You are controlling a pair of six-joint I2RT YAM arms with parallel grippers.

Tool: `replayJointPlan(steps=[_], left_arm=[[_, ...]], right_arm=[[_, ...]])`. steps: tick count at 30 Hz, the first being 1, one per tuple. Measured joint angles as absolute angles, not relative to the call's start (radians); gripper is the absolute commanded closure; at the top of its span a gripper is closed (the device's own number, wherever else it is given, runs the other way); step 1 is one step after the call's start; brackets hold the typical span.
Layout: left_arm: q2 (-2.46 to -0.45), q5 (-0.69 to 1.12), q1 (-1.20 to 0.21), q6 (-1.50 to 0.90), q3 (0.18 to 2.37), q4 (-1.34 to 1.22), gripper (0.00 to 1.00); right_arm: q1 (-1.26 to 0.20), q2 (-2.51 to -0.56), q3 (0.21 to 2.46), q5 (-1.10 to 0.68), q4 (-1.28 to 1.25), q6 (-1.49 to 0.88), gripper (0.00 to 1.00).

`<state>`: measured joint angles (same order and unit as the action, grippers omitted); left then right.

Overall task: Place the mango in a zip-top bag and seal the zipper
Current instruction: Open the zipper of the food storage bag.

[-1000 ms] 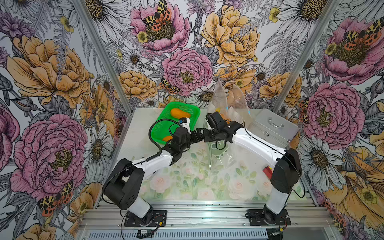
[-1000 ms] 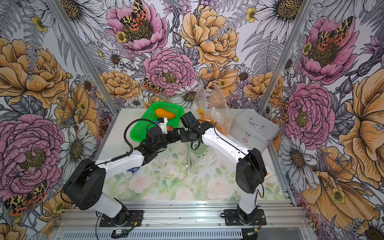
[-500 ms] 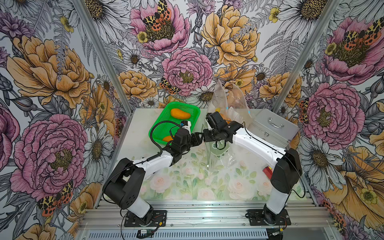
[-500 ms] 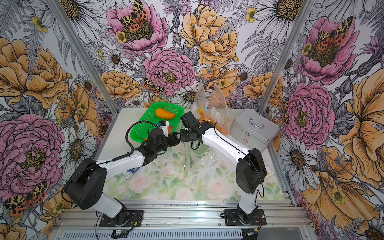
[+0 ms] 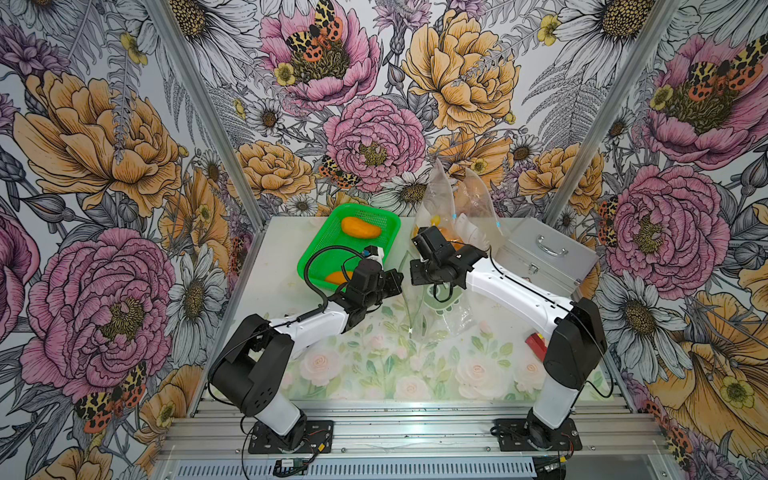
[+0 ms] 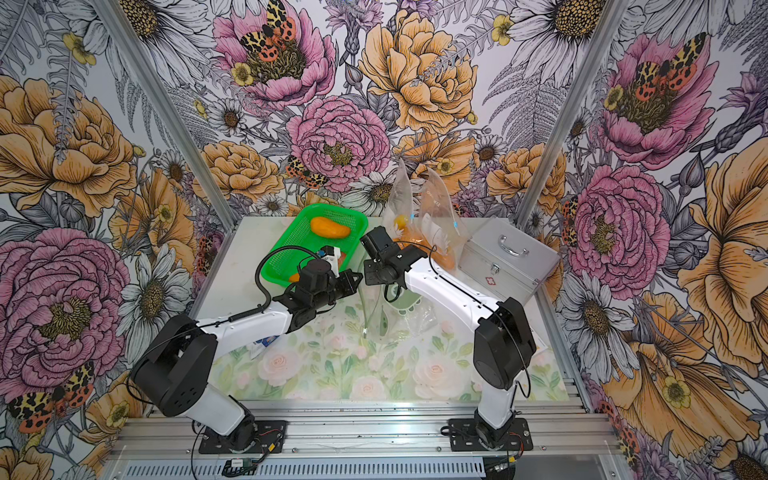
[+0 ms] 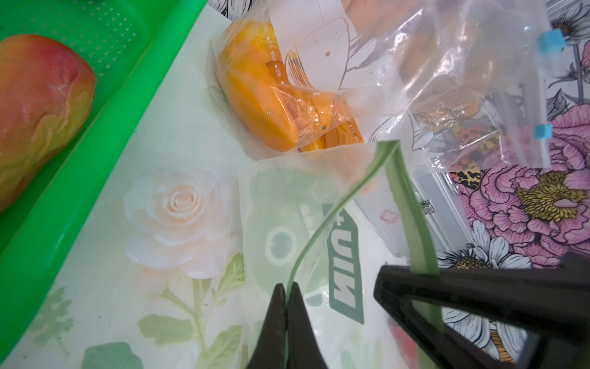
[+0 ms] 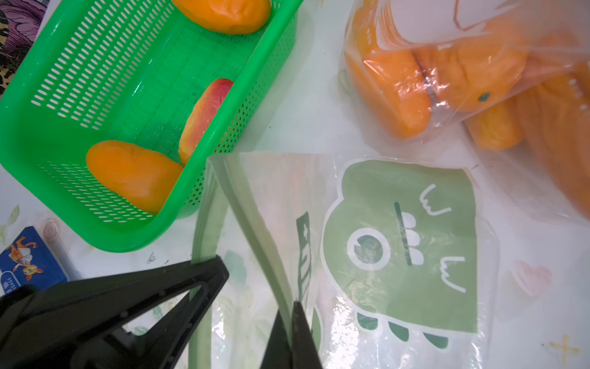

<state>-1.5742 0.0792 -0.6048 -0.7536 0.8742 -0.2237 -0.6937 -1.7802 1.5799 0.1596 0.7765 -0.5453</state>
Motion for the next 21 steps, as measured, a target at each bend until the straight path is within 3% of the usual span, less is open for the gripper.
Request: replayJointPlan(steps=[3,6,13,15,17,19,21], left_arm=[[-1.572,0.079,-0.607,-0.772,0.874,-0.222,1.00],[-1.549,0.072,-0.619,-0.792,0.872,-0.215,1.00],[-1.479,0.027,-0.669,-0.833,0.866,-0.215,1.00],[-1.464,0.008,-0.670,-0.844,0.853,-0.216,1.00],[-1.456,-0.006,-0.667,-0.857,0.842,-0.216,1.00],[-1.452,-0.014,-0.657,-0.863,0.831,-0.214,1.00],[-1.445,-0.016,-0.642,-0.865,0.818,-0.212,1.00]], right_arm=[[-0.708,-1.775,1.549,0.199,0.781,-0.567,0.74],[-0.725,-1.773,1.523,0.223,0.786,-0.592,0.49],[-0.760,-1.773,1.492,0.244,0.792,-0.653,0.40],[-0.769,-1.773,1.474,0.247,0.785,-0.667,0.40],[-0.778,-1.775,1.456,0.247,0.778,-0.673,0.47],[-0.781,-1.777,1.441,0.252,0.774,-0.680,0.69],[-0.786,-1.775,1.427,0.270,0.774,-0.683,0.84]])
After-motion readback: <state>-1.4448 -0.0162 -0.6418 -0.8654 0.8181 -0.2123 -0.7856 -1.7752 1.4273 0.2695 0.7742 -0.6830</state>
